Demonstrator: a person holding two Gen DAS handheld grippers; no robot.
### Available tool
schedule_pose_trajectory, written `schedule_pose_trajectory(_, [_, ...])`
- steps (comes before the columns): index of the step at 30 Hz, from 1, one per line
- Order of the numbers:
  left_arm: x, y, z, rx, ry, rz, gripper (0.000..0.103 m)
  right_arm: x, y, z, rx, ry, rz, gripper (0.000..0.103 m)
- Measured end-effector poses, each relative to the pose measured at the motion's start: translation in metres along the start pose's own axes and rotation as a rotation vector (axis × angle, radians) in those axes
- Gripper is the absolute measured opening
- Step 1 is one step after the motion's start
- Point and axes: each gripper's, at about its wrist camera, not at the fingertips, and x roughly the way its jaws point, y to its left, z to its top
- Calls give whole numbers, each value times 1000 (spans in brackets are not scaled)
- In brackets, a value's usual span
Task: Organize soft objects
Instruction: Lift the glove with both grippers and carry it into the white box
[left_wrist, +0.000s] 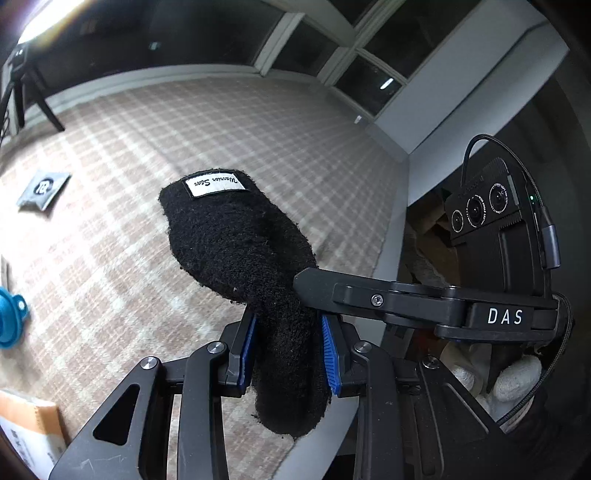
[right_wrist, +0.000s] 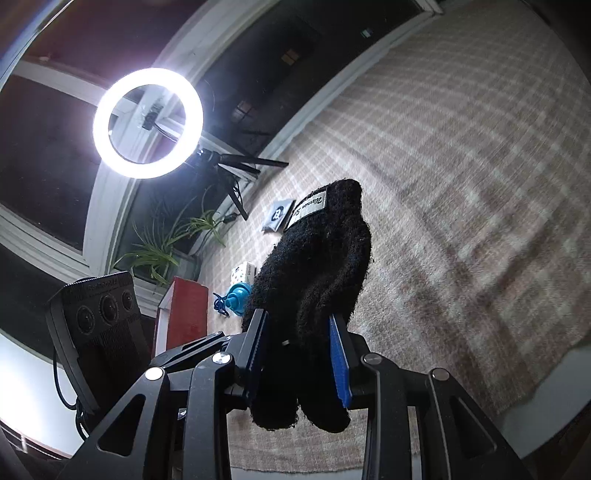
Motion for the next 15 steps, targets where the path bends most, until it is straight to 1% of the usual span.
schedule_pose_trajectory(7, [-20, -9, -4, 15, -36, -11, 27, -19, 16, -5, -35, -20, -3, 29])
schedule_pose_trajectory(15, [-47, -12, -10, 5, -88, 2, 27, -28, 42, -8, -86, -19, 12, 29])
